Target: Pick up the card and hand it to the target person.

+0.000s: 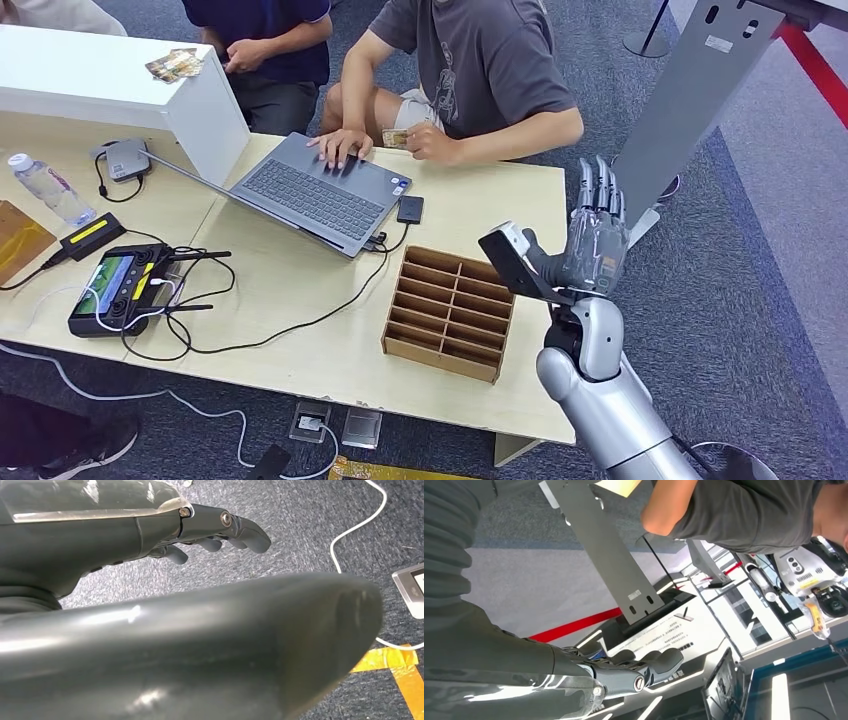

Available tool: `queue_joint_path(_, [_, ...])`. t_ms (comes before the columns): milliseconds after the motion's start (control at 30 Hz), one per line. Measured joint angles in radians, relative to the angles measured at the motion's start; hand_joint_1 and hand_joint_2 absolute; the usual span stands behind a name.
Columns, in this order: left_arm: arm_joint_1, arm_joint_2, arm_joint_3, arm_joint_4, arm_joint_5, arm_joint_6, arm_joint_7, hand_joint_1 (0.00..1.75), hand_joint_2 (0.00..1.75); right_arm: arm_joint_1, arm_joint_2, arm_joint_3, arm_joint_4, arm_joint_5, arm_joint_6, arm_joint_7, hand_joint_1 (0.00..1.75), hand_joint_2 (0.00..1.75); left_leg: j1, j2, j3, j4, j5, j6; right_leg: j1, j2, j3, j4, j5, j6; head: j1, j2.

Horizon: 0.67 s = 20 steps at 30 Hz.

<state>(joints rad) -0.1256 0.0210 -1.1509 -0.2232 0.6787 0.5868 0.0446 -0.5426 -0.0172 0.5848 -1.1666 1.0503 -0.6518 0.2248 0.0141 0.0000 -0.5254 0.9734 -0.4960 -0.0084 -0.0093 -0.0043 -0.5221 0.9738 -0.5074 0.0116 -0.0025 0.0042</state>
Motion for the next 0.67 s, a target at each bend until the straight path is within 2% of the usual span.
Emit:
queue_joint_path(167, [0.0,0.0,0.0,0.0,0.006,0.004,0.008,0.0,0.0,0.03,0.001,0.0,-0.013,-0.083,-0.015,-0.042,0.0,1.75,0.0,0.0,0.0,0.0,0.0,0.0,0.0,0.0,0.0,0.0,0.0,0.0,0.0,0.0])
queue_joint_path(333, [0.0,0.0,0.0,0.0,0.013,0.01,0.031,0.0,0.0,0.108,0.001,-0.004,-0.074,-0.38,-0.019,-0.193,0.0,1.75,0.0,0.0,0.0,0.0,0.0,0.0,0.0,0.0,0.0,0.0,0.0,0.0,0.0,0.0])
queue_joint_path(500, [0.0,-0.001,0.0,0.0,0.014,0.012,0.034,0.0,0.0,0.195,0.001,-0.004,-0.135,-0.587,-0.019,-0.3,0.0,1.75,0.0,0.0,0.0,0.0,0.0,0.0,0.0,0.0,-0.001,0.0,0.0,0.0,-0.001,0.0])
queue_joint_path(667, [0.0,-0.001,0.0,0.0,0.008,0.012,0.03,0.0,0.0,0.283,-0.003,-0.007,-0.194,-0.642,-0.019,-0.348,0.0,1.75,0.0,0.0,0.0,0.0,0.0,0.0,0.0,0.0,-0.001,0.0,0.0,0.0,-0.001,0.0])
